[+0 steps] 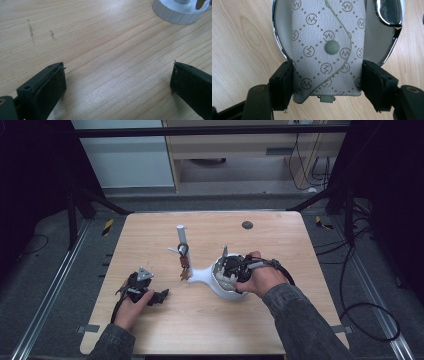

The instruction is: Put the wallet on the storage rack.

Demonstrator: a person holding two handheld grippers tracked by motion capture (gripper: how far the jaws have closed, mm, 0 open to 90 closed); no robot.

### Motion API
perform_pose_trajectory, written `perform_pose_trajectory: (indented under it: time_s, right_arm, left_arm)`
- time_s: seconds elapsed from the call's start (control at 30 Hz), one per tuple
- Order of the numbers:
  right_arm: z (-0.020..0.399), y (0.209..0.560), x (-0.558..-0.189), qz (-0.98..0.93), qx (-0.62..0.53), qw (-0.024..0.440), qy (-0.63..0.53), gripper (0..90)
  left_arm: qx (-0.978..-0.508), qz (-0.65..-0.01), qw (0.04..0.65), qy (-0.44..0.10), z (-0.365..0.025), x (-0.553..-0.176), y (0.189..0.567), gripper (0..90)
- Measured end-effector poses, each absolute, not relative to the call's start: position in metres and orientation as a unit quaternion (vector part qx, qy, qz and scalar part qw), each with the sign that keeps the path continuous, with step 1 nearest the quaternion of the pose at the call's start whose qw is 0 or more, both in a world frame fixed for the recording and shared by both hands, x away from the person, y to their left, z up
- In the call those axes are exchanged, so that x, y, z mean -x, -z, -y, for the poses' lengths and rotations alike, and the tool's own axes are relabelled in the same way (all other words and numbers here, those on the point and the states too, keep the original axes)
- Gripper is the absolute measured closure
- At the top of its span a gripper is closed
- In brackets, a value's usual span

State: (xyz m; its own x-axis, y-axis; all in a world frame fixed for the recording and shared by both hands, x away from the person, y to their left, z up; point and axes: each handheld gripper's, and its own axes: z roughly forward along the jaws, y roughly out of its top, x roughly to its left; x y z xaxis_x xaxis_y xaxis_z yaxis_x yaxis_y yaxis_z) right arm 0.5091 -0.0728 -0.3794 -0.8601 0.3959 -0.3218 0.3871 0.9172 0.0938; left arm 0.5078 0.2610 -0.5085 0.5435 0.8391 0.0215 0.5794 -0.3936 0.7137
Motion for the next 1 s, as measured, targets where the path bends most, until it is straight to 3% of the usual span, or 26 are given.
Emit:
perform_pose_trajectory:
  time_s: [1.0]
  right_arm:
    - [0.071,0.387,-0.522,-0.962,-0.217,0.163,-0.012,30.1]
  left_arm:
    - [-0.812,-0.436,0.335,-0.194,-0.261,-0.508,0.509,0.0]
